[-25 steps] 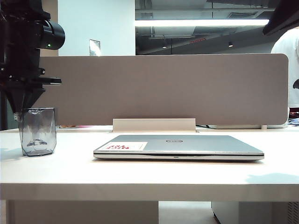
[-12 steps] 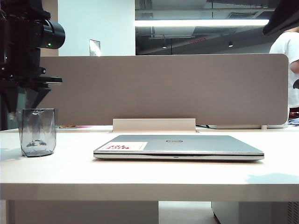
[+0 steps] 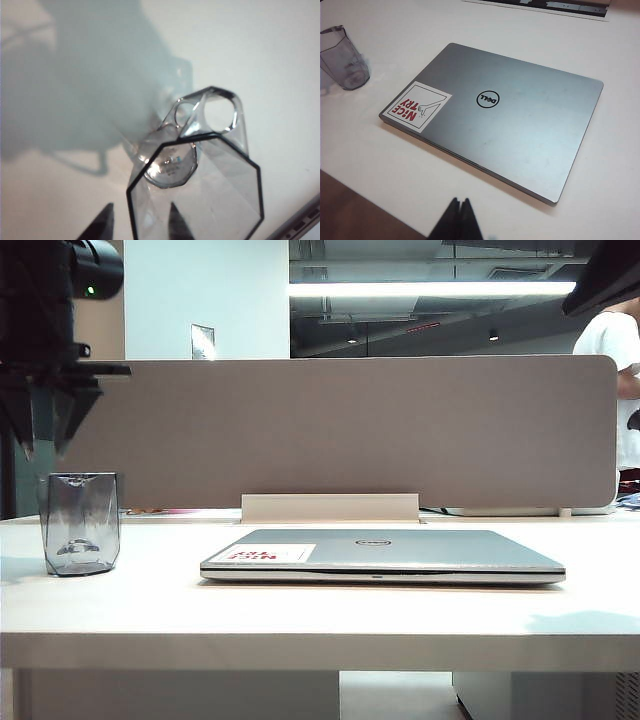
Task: Pick up the water cup and place it on the left side of the laptop.
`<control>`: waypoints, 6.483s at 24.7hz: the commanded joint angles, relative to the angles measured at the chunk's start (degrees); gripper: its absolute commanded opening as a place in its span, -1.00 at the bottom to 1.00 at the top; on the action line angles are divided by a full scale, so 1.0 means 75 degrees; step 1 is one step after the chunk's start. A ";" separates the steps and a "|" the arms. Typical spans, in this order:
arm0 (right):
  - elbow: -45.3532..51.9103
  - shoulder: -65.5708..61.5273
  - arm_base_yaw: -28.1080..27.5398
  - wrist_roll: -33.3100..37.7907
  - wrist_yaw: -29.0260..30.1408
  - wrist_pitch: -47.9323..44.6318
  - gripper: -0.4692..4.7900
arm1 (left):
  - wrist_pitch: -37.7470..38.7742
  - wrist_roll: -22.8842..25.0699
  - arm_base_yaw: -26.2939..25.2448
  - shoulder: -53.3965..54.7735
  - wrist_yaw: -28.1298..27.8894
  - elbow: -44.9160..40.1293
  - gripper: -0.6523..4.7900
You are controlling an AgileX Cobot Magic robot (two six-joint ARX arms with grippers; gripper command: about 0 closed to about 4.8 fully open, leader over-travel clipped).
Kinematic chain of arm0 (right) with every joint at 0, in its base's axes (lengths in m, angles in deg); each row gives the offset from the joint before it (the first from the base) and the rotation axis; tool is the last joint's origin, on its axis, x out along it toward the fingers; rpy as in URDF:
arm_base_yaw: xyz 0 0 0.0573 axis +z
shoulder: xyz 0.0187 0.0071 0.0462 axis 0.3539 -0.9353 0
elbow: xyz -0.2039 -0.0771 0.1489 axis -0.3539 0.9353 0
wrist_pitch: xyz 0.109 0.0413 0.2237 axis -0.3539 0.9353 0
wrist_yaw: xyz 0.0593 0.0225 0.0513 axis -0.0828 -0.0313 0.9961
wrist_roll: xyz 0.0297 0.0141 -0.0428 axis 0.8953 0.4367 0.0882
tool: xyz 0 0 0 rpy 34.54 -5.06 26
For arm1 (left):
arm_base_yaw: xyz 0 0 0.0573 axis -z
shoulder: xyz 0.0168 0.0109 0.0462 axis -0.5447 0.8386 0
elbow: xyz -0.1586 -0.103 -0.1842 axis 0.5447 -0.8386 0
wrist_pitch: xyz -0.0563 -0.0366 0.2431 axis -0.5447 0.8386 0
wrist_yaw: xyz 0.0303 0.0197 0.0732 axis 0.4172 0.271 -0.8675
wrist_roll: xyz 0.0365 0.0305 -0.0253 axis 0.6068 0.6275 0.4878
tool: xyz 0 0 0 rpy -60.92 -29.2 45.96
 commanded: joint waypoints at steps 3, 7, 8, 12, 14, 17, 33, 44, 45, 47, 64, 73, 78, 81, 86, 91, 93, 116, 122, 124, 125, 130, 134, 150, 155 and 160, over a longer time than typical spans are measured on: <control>-0.0017 0.0009 0.0009 -0.0029 -0.0015 -0.0131 -0.84 | -0.0216 0.1335 -0.0233 -0.0516 -0.0131 0.0044 -0.27; -0.0017 0.0009 0.0009 -0.0029 -0.0012 -0.0131 -0.84 | -0.0312 0.3471 -0.0533 -0.0796 -0.1119 0.0041 -0.29; -0.0017 0.0009 0.0009 -0.0029 -0.0012 -0.0131 -0.84 | -0.0321 0.4001 -0.0615 -0.0796 -0.1396 0.0038 -0.29; -0.0017 0.0009 0.0009 -0.0029 -0.0012 -0.0125 -0.84 | -0.0656 0.5709 -0.0892 -0.0731 -0.1314 -0.0079 -0.49; -0.0017 0.0009 0.0009 -0.0026 -0.0012 -0.0122 -0.84 | -0.1067 0.7125 -0.1099 -0.0676 -0.0478 -0.0283 -0.57; -0.0017 0.0009 0.0009 -0.0026 -0.0015 -0.0119 -0.84 | -0.1746 0.8040 -0.1399 -0.0629 0.0280 -0.0702 -0.58; -0.0017 0.0009 0.0015 -0.0026 -0.0020 -0.0184 -0.84 | -0.5453 1.1191 -0.3066 0.0067 0.4858 -0.2658 -0.35; -0.0017 0.0009 0.0015 -0.0026 -0.0020 -0.0181 -0.84 | -0.6426 1.2336 -0.3153 0.1177 0.6927 -0.2658 -0.30; -0.0017 0.0009 0.0015 -0.0026 -0.0023 -0.0181 -0.84 | -0.6455 1.2339 -0.3153 0.1212 0.7006 -0.2658 -0.30; -0.0017 0.0009 0.0015 -0.0026 -0.0029 -0.0184 -0.84 | -0.6540 1.2488 -0.3153 0.1262 0.7105 -0.2661 -0.30; -0.0017 0.0009 0.0015 -0.0026 -0.0047 -0.0181 -0.84 | -0.6781 1.3129 -0.3153 0.1311 0.8798 -0.2661 -0.30; -0.0017 0.0009 0.0015 -0.0026 -0.0047 -0.0175 -0.84 | -0.7178 1.3126 -0.3136 0.1451 0.8725 -0.2661 -0.35; -0.0017 0.0009 0.0015 -0.0020 -0.0044 -0.0178 -0.84 | -0.7388 1.3103 -0.3034 0.1749 0.8754 -0.2661 -0.52; -0.0017 0.0009 0.0015 -0.0017 -0.0044 -0.0178 -0.84 | -0.7635 1.3097 -0.2964 0.1786 0.8877 -0.2661 -0.55; -0.0017 0.0009 0.0015 0.0032 -0.0041 -0.0178 -0.84 | -0.7848 1.2887 -0.2906 0.1786 0.8894 -0.2661 -0.79; -0.0017 0.0009 0.0015 0.0032 -0.0044 -0.0178 -0.84 | -0.7857 1.1992 -0.2914 0.1786 0.8827 -0.2661 -0.78; -0.0017 0.0009 0.0015 0.0032 -0.0044 -0.0178 -0.84 | -0.7857 1.1479 -0.2914 0.1786 0.8699 -0.2661 -0.78; -0.0017 0.0009 0.0015 0.0026 -0.0020 -0.0184 -0.84 | -0.6659 0.8390 -0.1483 -0.0108 0.3891 -0.2809 -0.78; -0.0017 0.0009 0.0015 0.0029 -0.0020 -0.0198 -0.84 | -0.9194 0.8122 -0.0793 -0.0111 0.2602 -0.4223 -0.78; -0.0017 0.0009 0.0015 0.0032 -0.0017 -0.0198 -0.84 | -0.9894 0.8110 -0.0688 -0.0137 0.2550 -0.4695 -0.78; -0.0017 0.0009 0.0015 0.0032 -0.0017 -0.0189 -0.84 | -1.0013 0.7994 -0.0670 -0.0154 0.2576 -0.4811 -0.78; -0.0017 0.0015 0.0015 0.0032 -0.0015 -0.0181 -0.84 | -1.0145 0.7930 -0.0667 -0.0338 0.2579 -0.5208 -0.78; -0.0017 0.0012 0.0015 0.0029 -0.0020 -0.0181 -0.84 | -1.0083 0.7927 -0.0659 -0.0376 0.2771 -0.5403 -0.78; -0.0017 0.0012 0.0015 0.0029 -0.0020 -0.0184 -0.84 | -0.9209 0.8040 -0.0583 -0.0373 0.2748 -0.5421 -0.63; -0.0017 0.0012 0.0015 0.0029 -0.0017 -0.0184 -0.84 | -0.8996 0.8043 -0.0583 -0.0373 0.2748 -0.5421 -0.50; -0.0017 0.0012 0.0015 0.0032 -0.0017 -0.0184 -0.84 | -0.8996 0.8040 -0.0583 -0.0373 0.2748 -0.5421 -0.42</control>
